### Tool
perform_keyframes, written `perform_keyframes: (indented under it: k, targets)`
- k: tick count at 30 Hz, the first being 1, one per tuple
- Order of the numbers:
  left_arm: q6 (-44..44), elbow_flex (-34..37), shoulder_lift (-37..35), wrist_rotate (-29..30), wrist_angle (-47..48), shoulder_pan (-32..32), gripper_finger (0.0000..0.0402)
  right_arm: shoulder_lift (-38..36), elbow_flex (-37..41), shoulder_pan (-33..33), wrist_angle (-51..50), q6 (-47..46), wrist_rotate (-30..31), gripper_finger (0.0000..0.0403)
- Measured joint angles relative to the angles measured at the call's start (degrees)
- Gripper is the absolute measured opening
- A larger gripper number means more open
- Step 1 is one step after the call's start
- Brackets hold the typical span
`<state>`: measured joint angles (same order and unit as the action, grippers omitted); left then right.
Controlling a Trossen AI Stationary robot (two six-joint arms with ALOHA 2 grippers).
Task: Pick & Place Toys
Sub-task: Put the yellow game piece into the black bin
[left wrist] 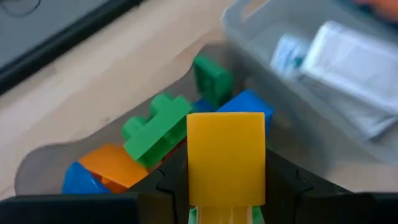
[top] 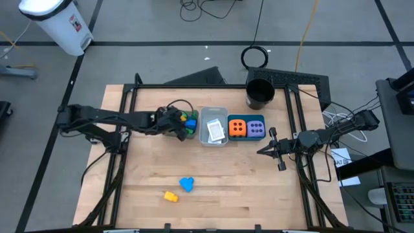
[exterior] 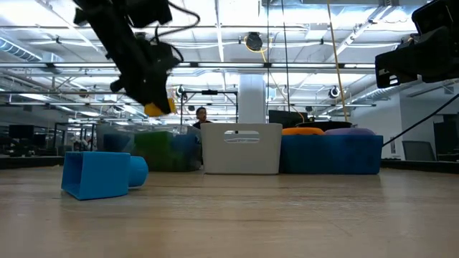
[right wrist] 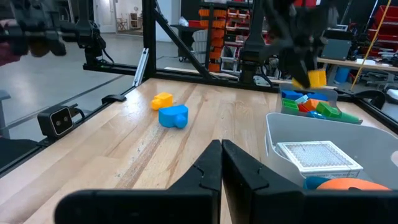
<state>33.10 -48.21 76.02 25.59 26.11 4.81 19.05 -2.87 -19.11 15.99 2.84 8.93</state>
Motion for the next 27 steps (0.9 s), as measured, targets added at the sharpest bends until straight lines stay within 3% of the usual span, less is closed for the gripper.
perform_keyframes:
  k: [13,21,27]
  targets:
    - [0.21,-0.01,12.35,0.04,-1.39,4.34,0.0151,-0.02,0.00,-0.01,0.00,-0.18,0.00,0.0004]
    - [-0.02,-0.02,13.76,0.08,-2.49,4.60,0.0161,-0.02,0.00,0.00,0.00,-0.18,0.00,0.0004]
    - [-1.57,-0.02,13.44,-0.27,-2.23,4.60,0.0203,-0.02,0.00,-0.01,0.00,-0.18,0.00,0.0004]
